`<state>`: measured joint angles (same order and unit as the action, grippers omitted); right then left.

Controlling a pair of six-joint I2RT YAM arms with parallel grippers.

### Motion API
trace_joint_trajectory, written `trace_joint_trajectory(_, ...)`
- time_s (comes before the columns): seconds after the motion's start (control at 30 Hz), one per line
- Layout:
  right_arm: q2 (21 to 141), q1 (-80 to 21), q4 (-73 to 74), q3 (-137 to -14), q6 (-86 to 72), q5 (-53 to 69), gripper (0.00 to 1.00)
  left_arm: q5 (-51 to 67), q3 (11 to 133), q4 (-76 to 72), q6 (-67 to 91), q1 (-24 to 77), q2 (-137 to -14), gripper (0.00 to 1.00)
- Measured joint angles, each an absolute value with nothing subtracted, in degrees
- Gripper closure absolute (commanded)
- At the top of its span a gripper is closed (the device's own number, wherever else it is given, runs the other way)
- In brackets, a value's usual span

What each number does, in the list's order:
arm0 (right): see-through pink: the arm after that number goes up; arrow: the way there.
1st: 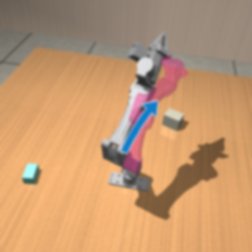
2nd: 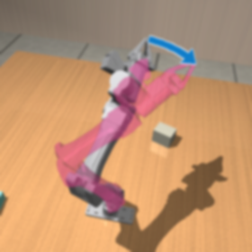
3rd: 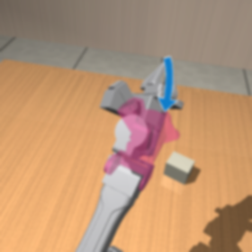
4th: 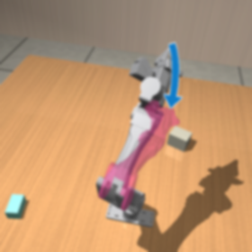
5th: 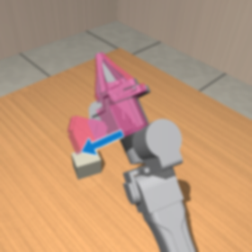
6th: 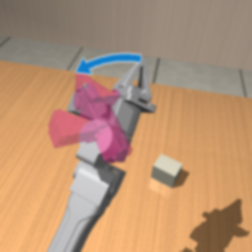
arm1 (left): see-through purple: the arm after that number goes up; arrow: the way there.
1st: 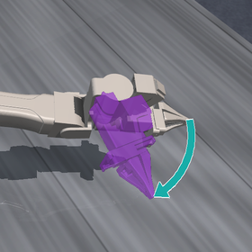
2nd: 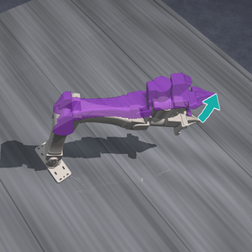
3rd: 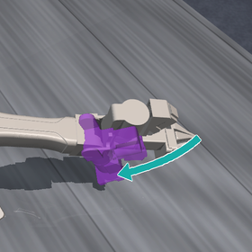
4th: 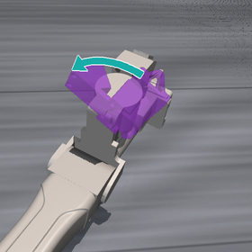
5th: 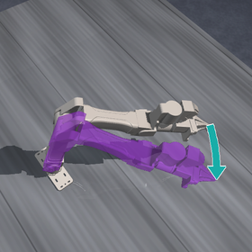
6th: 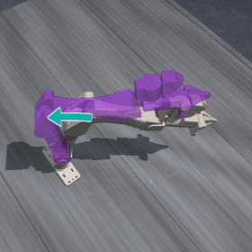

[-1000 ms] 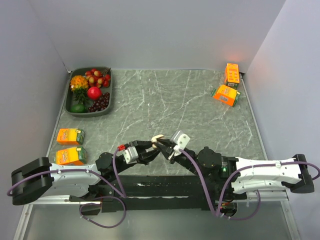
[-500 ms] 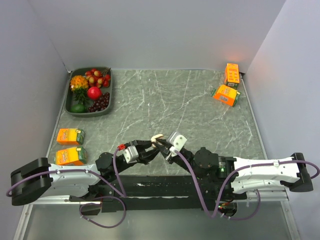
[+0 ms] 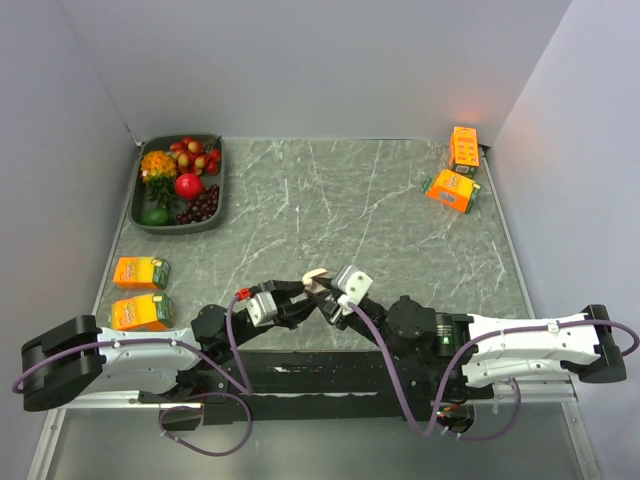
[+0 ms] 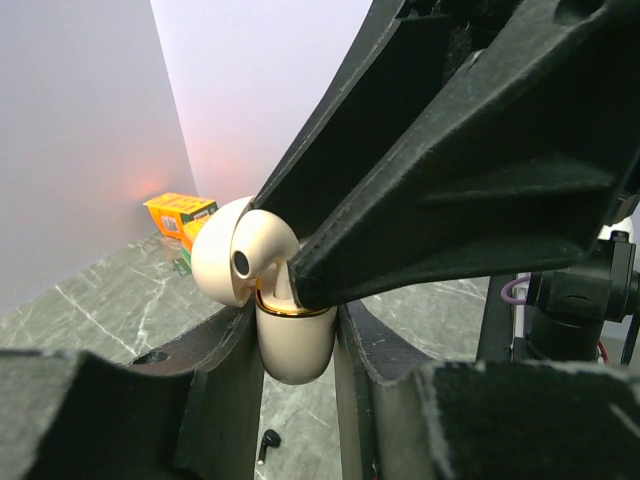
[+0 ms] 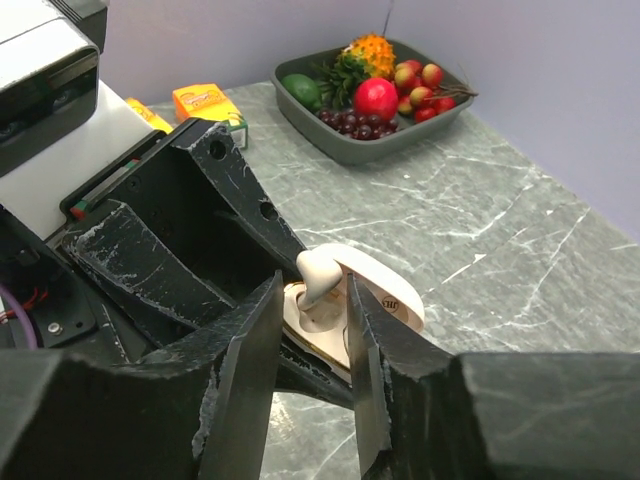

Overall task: Insert the wireless bluetooth earbuds into the charging case
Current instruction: Place the earbud in the charging case.

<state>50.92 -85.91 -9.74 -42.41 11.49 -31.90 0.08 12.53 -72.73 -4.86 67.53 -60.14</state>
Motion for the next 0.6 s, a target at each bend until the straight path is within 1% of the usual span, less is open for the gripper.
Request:
trace_joint_trajectory(0.4, 47.33, -86.39, -6.76, -42.98, 10.96, -31.64, 0.50, 0.10, 12.53, -73.34, -4.84, 67.59, -60.14, 0.99)
trace_joint_trajectory(0.47, 46.46, -86.39, -6.22, -43.83, 10.76, -31.42, 0.50, 0.10, 12.53, -73.43, -4.84, 67.59, -60.14, 0.99)
trace_joint_trajectory(0.53, 45.74, -86.39, -6.09, -44.66, 10.72, -31.42, 0.53, 0.10, 12.53, -73.49, -4.84, 67.59, -60.14, 0.99)
trace_joint_trajectory(0.57, 45.52, -86.39, -5.96, -45.08, 10.70, -31.42, 0.55, 0.10, 12.53, -73.49, -4.84, 67.59, -60.14, 0.99)
trace_joint_trajectory(0.6, 45.41, -86.39, -5.89, -45.47, 10.59, -31.46, 0.60, 0.10, 12.53, -73.49, -4.84, 67.59, -60.14, 0.99)
